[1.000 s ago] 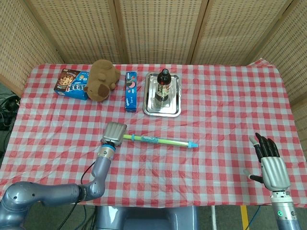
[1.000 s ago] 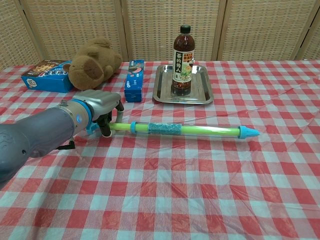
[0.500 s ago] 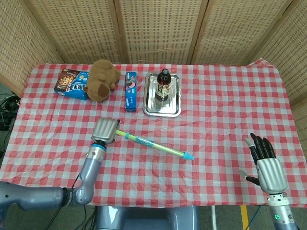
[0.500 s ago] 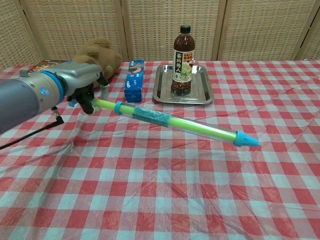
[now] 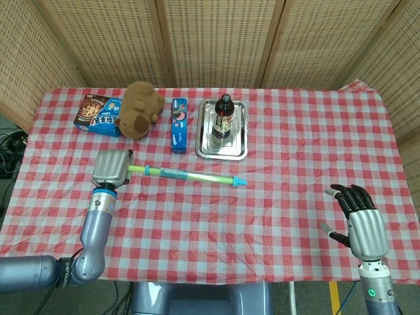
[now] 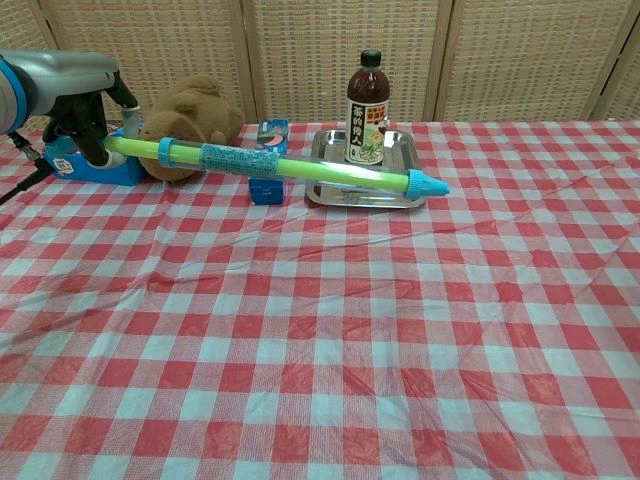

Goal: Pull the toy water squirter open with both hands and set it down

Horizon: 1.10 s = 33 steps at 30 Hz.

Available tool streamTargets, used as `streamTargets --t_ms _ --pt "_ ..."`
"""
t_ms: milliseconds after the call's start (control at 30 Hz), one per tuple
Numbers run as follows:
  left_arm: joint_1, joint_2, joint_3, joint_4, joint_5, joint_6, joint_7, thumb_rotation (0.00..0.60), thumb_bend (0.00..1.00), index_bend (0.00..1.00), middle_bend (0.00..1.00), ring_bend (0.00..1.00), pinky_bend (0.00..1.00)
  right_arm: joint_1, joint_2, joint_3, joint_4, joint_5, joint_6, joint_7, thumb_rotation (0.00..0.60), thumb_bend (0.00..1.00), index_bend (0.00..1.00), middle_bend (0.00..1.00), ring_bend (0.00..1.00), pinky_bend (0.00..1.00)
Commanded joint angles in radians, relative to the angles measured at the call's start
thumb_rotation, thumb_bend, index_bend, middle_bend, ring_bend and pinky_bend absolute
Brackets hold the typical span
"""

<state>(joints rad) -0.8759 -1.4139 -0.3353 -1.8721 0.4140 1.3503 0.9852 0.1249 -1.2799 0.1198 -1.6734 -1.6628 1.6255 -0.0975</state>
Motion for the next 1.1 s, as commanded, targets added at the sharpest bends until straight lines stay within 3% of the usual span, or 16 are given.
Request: streamTargets --t_ms 33,133,333,533,700,1100 --pt "-0.007 0.010 -0.009 -0.011 -0.023 0.007 0.001 0.600 0.66 0.84 0.91 0.83 0.70 0.040 0.039 0.030 -0.121 0.036 -0.073 -0.118 0.600 0.16 0.37 0.70 0.67 0.40" --pt "-0.016 0.011 -0.027 -0.014 -0.042 0.013 -0.014 0.600 0.66 0.84 0.91 0.83 0.71 0.087 0.049 0.063 -0.212 0.085 -0.149 -0.241 0.600 0.17 0.41 0.84 0.81 0.50" --pt "-0.029 0.023 -0.033 -0.029 -0.058 0.025 -0.024 0.600 0.66 0.84 0.91 0.83 0.72 0.175 0.034 0.123 -0.309 0.231 -0.272 -0.389 0.600 0.17 0.45 0.99 0.95 0.62" --pt "-0.031 0.047 -0.043 -0.062 -0.076 0.016 -0.047 0.600 0.66 0.84 0.91 0.83 0.72 0.253 -0.006 0.188 -0.334 0.393 -0.340 -0.457 0.600 0.18 0.45 1.00 0.97 0.63" --pt "-0.033 0.062 -0.037 -0.070 -0.076 0.012 -0.067 0.600 0.66 0.84 0.91 0.83 0.72 0.308 -0.038 0.213 -0.346 0.487 -0.356 -0.516 0.600 0.21 0.46 1.00 0.98 0.63" --pt "-0.041 0.051 -0.024 -0.061 -0.085 -0.028 -0.127 0.600 0.66 0.84 0.91 0.83 0.72 0.368 -0.098 0.206 -0.339 0.567 -0.329 -0.571 0.600 0.26 0.50 1.00 0.99 0.63"
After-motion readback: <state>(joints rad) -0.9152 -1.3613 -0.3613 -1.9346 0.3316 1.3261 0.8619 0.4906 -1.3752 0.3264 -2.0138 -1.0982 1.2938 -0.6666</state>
